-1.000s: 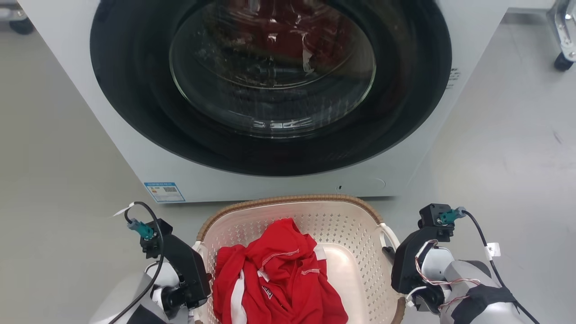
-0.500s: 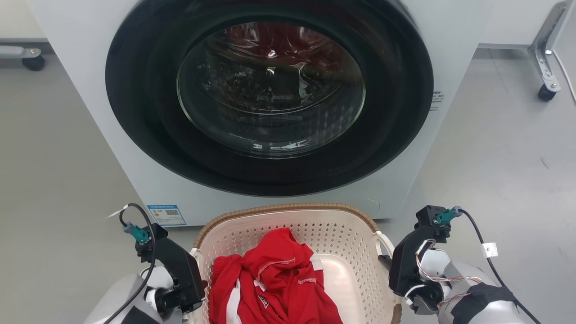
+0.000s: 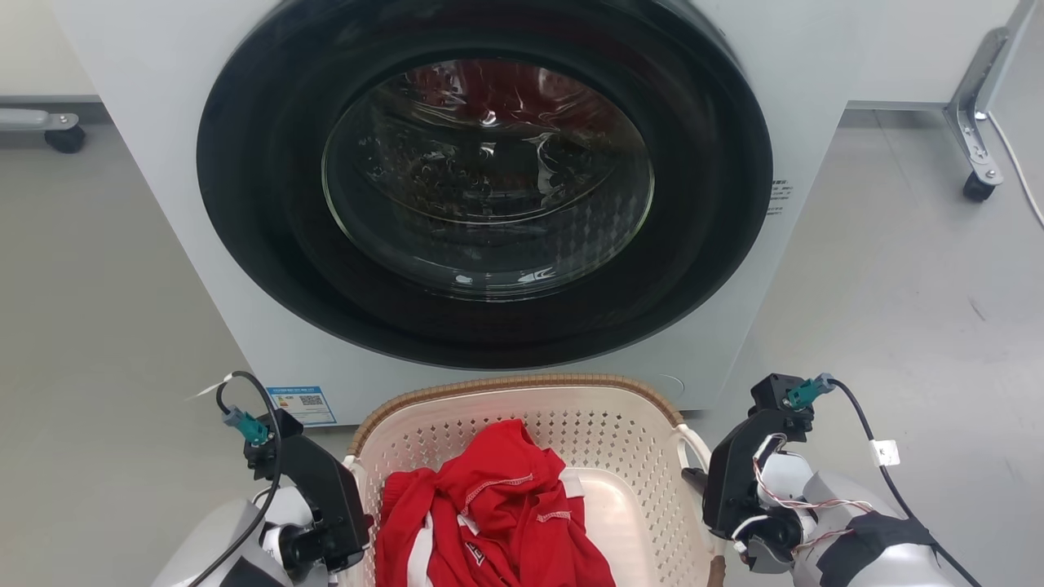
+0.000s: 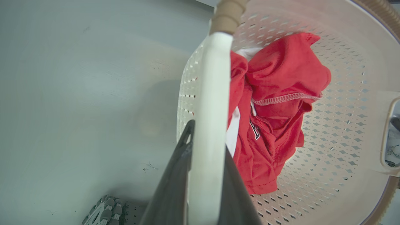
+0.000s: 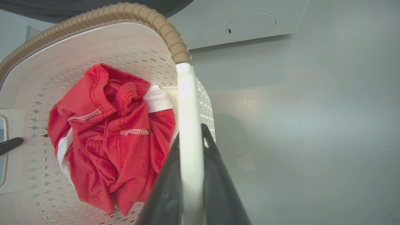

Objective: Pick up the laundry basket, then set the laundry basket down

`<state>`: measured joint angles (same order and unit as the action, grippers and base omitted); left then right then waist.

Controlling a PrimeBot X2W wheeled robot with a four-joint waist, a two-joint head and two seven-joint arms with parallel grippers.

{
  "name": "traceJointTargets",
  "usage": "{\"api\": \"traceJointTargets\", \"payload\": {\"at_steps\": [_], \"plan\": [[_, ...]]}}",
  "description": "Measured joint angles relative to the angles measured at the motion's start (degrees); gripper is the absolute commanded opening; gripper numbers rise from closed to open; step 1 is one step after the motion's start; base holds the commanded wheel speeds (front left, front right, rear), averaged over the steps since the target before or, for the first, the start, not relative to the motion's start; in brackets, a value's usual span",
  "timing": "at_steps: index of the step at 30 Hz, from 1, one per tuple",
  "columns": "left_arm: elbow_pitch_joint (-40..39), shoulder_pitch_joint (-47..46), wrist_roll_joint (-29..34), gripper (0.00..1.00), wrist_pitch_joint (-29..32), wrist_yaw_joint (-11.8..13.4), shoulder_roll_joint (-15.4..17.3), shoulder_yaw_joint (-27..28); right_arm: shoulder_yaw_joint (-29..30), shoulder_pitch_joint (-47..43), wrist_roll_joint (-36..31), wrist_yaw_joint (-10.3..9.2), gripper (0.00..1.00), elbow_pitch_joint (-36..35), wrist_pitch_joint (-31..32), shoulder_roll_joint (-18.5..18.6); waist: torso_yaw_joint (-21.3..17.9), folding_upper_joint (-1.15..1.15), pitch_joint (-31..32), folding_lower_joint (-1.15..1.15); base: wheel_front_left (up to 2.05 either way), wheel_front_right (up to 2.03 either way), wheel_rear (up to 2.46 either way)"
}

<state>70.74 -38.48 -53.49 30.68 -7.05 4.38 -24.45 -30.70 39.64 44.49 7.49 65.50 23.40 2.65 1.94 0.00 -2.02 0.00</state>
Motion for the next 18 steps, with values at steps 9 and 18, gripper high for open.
{"api": "traceJointTargets", "payload": {"at_steps": [9,18], "plan": [[0.2,0.01,-0.18,0.0,-0.01,0.0,0.15,-0.37,-1.12,0.01,1.76,0.0,0.0,0.27,0.31,0.02,-0.03,0.0,0.24,0.0,0.0,0.0,0.0],[0.35,0.01,-0.34,0.0,-0.02,0.0,0.19,-0.63,-2.02,0.13,2.71,0.0,0.0,0.58,0.58,0.03,0.07,0.0,0.37,0.0,0.0,0.0,0.0]]}}
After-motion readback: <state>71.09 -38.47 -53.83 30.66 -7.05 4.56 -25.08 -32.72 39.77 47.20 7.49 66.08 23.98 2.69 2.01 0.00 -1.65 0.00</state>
